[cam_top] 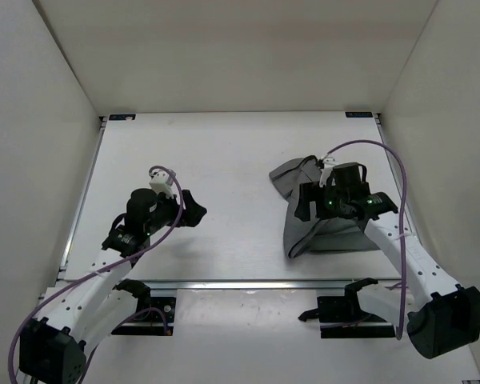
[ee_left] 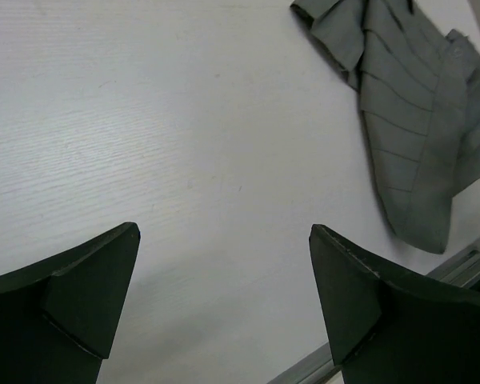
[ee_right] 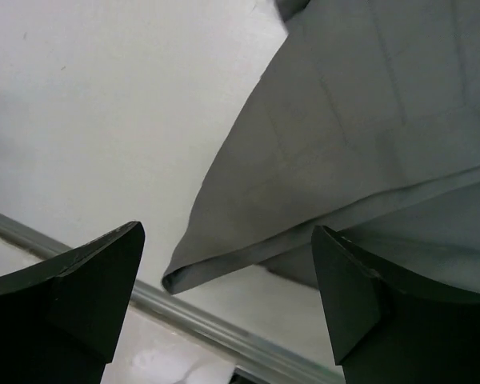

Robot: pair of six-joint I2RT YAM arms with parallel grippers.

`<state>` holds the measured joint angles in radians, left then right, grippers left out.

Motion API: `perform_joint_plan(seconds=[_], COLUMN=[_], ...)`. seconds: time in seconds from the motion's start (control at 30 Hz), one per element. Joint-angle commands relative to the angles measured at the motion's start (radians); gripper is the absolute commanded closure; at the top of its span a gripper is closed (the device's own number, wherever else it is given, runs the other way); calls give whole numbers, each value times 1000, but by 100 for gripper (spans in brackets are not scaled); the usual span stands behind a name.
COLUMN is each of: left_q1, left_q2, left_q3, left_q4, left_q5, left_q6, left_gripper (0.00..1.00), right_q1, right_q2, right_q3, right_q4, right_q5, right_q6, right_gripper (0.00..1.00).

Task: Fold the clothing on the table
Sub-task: Flatten the skirt out

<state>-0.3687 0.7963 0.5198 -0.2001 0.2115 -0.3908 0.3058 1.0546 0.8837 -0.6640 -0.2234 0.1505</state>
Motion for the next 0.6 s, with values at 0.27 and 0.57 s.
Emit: perform_joint_plan(seconds=[0.27, 0.57], left_q1=[-47, -35], left_q2=[194, 169], left_q3=[206, 122], left_q4=[-319, -286], left_q5=[-130, -164], left_q6=[247, 254], left_gripper=[1, 1], right_q1=[245, 275], right_q2=[-149, -268], right_q3=[-229, -419], right_q4=[15, 183], right_q5=[44, 1], right_q6=[438, 650], right_gripper=[42, 40])
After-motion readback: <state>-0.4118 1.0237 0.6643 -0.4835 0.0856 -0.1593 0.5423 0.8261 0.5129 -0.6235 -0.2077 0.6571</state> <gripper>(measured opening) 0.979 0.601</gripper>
